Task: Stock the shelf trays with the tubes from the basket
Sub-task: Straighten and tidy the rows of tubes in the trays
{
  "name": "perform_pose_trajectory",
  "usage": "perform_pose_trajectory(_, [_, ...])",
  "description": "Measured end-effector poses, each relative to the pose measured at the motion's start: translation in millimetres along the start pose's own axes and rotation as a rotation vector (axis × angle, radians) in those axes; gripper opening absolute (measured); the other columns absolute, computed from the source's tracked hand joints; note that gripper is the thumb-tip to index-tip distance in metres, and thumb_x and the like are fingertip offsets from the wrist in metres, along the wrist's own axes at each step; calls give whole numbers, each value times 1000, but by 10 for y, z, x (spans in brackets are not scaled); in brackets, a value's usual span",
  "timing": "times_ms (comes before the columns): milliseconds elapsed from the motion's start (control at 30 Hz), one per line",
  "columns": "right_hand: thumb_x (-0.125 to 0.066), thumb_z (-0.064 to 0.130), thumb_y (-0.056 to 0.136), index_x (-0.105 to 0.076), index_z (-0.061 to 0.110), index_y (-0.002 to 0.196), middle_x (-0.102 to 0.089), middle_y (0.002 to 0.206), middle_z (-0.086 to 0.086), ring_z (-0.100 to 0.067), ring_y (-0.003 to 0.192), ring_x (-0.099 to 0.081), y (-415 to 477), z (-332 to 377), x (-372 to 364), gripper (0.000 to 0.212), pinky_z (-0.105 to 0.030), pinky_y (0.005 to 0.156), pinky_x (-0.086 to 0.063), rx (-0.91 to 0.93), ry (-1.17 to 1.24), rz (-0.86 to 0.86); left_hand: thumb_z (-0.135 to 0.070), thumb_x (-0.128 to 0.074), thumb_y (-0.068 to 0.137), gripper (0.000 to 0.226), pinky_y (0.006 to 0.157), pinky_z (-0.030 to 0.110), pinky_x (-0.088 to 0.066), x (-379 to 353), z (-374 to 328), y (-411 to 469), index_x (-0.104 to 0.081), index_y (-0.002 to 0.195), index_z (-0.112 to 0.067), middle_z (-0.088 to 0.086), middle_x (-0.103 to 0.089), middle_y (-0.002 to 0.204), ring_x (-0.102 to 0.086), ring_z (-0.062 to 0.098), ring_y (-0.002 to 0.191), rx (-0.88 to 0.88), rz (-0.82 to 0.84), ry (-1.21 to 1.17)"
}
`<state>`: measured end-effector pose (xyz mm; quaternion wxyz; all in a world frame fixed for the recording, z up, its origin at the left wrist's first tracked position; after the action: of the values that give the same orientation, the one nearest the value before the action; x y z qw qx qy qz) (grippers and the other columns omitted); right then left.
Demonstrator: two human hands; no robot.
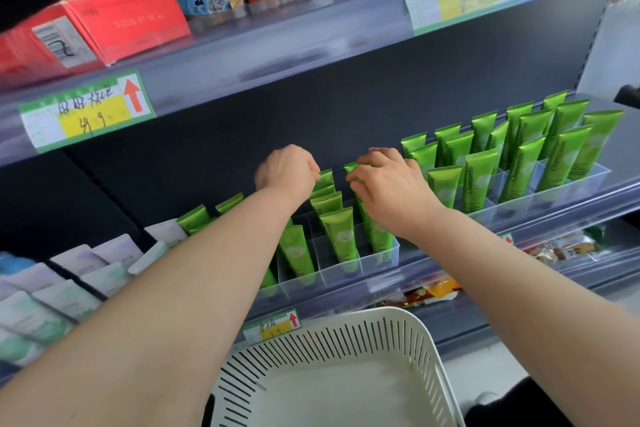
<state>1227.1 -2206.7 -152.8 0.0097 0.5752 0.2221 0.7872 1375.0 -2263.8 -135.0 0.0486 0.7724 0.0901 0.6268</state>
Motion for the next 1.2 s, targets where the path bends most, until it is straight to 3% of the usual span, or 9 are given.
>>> perform_pose_trajectory(233, [-39, 33, 100, -62, 28, 119, -53, 131, 7, -21, 130, -34, 30, 258, 62, 30, -40, 91, -35, 53, 1, -34, -28, -64, 89, 11, 69, 26, -41, 250, 172, -158, -74, 85, -31, -8, -71, 98, -63, 21, 95, -18, -64, -40])
perform_pose_trajectory(400, [-54, 31, 94, -64, 26, 117, -65, 114, 6, -20, 121, -43, -16, 738, 117, 25, -36, 85, -34, 214, 87, -97, -35, -67, 87, 7, 75, 27, -45, 444, 409, -353, -74, 89, -33, -13, -70, 99, -62, 18, 97, -41, -90, -118])
perform_pose_trajectory(500, [-53, 35, 93, -65, 30, 113, -65, 108, 10, -17, 123, -39, -41, 945, -40, 24, -36, 85, -30, 269, 21, 1, -35, -67, 87, 8, 74, 27, -45, 547, 546, -436, -74, 90, -34, -14, -70, 99, -63, 17, 96, -53, -95, -103])
perform_pose_trajectory(600, [-51, 33, 94, -65, 29, 112, -62, 113, 3, -20, 125, -38, -59, 1084, -231, 23, -39, 89, -31, 313, -103, 106, -35, -68, 85, 7, 71, 26, -42, 555, 628, -504, -74, 88, -34, -16, -70, 95, -63, 16, 93, -76, -43, -39])
perform_pose_trajectory(700, [-50, 30, 95, -63, 28, 112, -60, 113, -3, -21, 124, -38, -65, 1117, -310, 21, -41, 91, -30, 300, -146, 154, -36, -67, 86, 9, 76, 28, -47, 496, 611, -566, -74, 91, -34, -15, -69, 97, -61, 16, 96, -152, 1, 36])
perform_pose_trajectory(833, [-50, 28, 94, -64, 29, 106, -61, 98, -1, -21, 118, -41, -72, 1097, -263, 19, -41, 90, -30, 284, -154, 153, -38, -66, 87, 11, 85, 34, -49, 448, 558, -583, -73, 95, -36, -12, -68, 100, -55, 17, 104, -219, 0, 89])
perform_pose_trajectory(1000, [-48, 33, 95, -63, 29, 109, -63, 103, 1, -21, 122, -39, -74, 1031, -298, 21, -42, 91, -28, 252, -136, 220, -36, -67, 86, 7, 84, 36, -51, 336, 499, -564, -72, 91, -36, -10, -68, 99, -57, 19, 103, -197, 52, 133])
perform_pose_trajectory(1200, [-43, 37, 98, -63, 30, 115, -63, 113, 5, -18, 122, -39, -62, 876, -50, 27, -38, 89, -33, 205, -36, 49, -31, -62, 90, 13, 74, 30, -44, 264, 423, -554, -72, 97, -36, -5, -68, 103, -61, 23, 100, -172, 61, 209])
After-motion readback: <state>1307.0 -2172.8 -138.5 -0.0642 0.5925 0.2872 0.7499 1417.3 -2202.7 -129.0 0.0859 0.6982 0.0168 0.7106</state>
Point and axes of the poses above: each hand's wrist, its own y-axis towards the middle knuckle, its own x-axis out of the back of the hand, z = x × y, the point moved 9 cm from there along y, towards the middle knuckle
